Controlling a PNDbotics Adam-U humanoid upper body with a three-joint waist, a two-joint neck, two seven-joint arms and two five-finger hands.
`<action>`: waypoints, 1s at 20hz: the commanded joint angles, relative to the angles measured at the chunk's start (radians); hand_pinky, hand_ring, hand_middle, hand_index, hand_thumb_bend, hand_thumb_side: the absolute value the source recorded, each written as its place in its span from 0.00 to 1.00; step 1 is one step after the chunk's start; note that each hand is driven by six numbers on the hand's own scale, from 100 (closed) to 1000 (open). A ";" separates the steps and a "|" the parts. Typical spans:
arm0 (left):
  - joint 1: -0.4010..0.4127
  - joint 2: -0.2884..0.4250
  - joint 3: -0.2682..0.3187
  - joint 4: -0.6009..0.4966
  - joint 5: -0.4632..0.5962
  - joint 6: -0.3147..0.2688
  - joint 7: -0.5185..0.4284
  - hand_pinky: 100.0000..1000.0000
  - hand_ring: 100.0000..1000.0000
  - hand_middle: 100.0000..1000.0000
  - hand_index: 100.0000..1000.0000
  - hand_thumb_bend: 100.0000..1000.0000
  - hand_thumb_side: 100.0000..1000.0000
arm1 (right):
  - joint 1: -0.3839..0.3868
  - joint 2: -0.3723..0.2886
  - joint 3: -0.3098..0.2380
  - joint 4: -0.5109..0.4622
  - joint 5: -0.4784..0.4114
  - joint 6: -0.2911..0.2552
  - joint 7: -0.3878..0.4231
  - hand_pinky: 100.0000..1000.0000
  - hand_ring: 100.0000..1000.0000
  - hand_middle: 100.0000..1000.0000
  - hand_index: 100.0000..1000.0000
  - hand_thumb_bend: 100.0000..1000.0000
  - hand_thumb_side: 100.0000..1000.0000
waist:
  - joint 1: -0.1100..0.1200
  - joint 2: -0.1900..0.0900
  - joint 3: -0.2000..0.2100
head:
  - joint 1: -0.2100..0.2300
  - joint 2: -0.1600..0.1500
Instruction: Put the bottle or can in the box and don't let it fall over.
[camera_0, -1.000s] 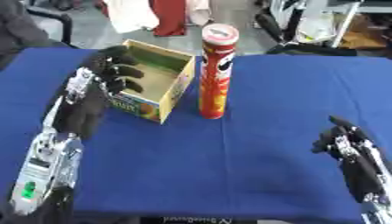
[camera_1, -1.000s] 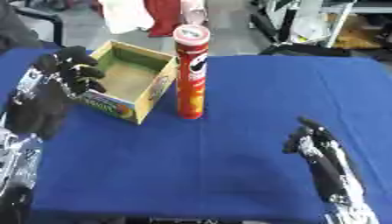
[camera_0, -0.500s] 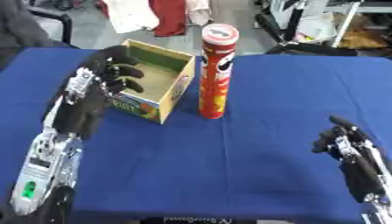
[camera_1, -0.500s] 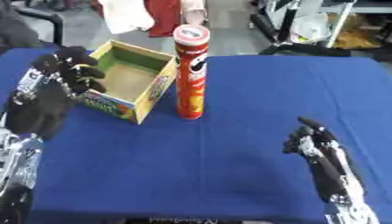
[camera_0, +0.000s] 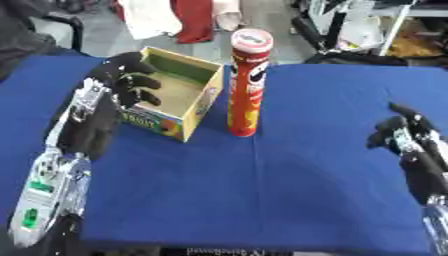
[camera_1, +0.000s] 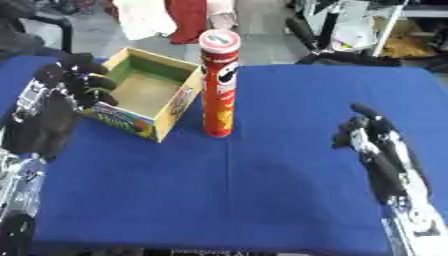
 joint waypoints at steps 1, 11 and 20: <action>-0.013 0.015 0.003 -0.014 0.013 -0.009 -0.015 0.56 0.64 0.64 0.79 0.00 0.58 | -0.119 -0.129 0.018 0.030 0.047 0.007 0.051 0.53 0.57 0.59 0.89 0.06 0.41 | 0.000 -0.015 0.006 | -0.016 -0.010; -0.025 0.010 -0.009 -0.017 0.033 -0.018 -0.063 0.56 0.64 0.64 0.78 0.00 0.57 | -0.591 -0.188 0.134 0.419 0.231 -0.073 0.530 0.87 0.94 0.96 1.00 0.48 0.51 | -0.001 -0.010 0.042 | -0.062 -0.023; -0.035 0.003 -0.019 -0.018 0.038 -0.020 -0.087 0.55 0.63 0.64 0.78 0.00 0.56 | -0.761 -0.030 0.116 0.675 0.540 -0.147 0.747 1.00 1.00 1.00 1.00 0.58 0.43 | 0.006 -0.004 0.063 | -0.090 -0.030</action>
